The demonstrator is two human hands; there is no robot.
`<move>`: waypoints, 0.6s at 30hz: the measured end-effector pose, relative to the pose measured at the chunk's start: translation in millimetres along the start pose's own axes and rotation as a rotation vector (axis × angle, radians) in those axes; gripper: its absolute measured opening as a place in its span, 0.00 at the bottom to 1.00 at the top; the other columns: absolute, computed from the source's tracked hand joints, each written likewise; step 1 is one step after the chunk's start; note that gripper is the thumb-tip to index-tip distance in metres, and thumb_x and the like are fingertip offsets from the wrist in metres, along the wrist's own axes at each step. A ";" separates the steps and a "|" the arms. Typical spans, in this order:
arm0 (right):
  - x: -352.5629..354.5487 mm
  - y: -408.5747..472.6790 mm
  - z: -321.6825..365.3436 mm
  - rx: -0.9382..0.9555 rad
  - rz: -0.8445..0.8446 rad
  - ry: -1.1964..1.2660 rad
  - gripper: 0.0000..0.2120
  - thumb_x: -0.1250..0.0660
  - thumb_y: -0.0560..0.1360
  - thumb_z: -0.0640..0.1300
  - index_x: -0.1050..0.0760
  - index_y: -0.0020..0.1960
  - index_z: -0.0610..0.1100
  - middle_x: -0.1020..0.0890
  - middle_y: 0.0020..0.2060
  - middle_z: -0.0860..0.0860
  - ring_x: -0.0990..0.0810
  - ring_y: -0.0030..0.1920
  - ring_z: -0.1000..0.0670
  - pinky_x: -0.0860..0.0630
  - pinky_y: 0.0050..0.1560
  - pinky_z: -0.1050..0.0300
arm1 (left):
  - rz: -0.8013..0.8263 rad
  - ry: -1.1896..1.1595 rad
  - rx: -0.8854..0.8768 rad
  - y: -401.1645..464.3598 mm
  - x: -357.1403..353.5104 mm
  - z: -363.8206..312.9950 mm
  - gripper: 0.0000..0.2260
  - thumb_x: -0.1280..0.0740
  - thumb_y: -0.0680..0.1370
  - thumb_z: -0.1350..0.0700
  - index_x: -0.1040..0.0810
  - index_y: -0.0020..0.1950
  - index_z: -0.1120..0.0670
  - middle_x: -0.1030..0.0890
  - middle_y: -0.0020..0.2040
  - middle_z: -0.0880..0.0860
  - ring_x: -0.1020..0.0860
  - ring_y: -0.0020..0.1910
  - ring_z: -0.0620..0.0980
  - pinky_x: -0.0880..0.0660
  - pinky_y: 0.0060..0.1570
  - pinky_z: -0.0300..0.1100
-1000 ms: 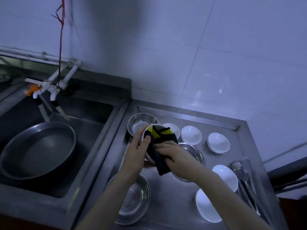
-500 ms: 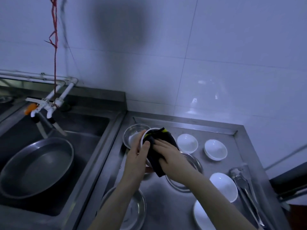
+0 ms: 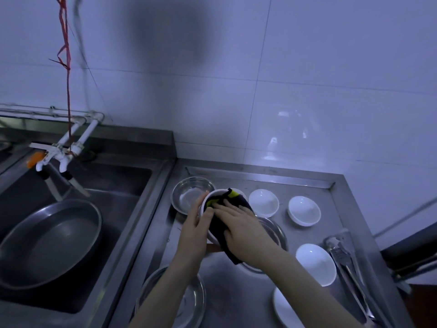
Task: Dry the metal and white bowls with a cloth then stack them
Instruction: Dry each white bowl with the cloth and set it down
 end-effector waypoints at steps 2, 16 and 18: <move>-3.0 0.1 1.3 0.031 0.096 0.186 0.26 0.49 0.72 0.40 0.26 0.67 0.45 0.26 0.69 0.52 0.36 0.74 0.52 0.44 0.72 0.60 | -0.004 -0.014 0.027 -1.7 2.8 6.3 0.15 0.41 0.84 0.54 0.25 0.65 0.36 0.21 0.60 0.45 0.20 0.58 0.48 0.19 0.35 0.48; 6.2 -0.2 -47.0 -0.287 -0.113 0.292 0.29 0.29 0.69 0.44 0.35 0.67 0.56 0.22 0.58 0.52 0.23 0.58 0.47 0.27 0.57 0.52 | 0.119 0.263 -0.132 -2.3 10.9 -2.3 0.15 0.41 0.84 0.53 0.27 0.67 0.35 0.21 0.59 0.37 0.22 0.60 0.43 0.19 0.50 0.45; 5.2 11.9 -39.6 -0.148 0.039 0.086 0.26 0.32 0.72 0.44 0.36 0.66 0.56 0.23 0.59 0.52 0.22 0.56 0.45 0.25 0.55 0.46 | 0.208 0.382 -0.140 -1.6 9.9 -1.4 0.16 0.42 0.85 0.53 0.27 0.68 0.35 0.21 0.59 0.37 0.22 0.60 0.42 0.20 0.55 0.47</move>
Point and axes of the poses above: each hand's wrist, its own y-axis towards the middle knuckle, its own x-axis out of the back of the hand, z = x × y, the point moved 9 cm from there along y, towards the middle knuckle
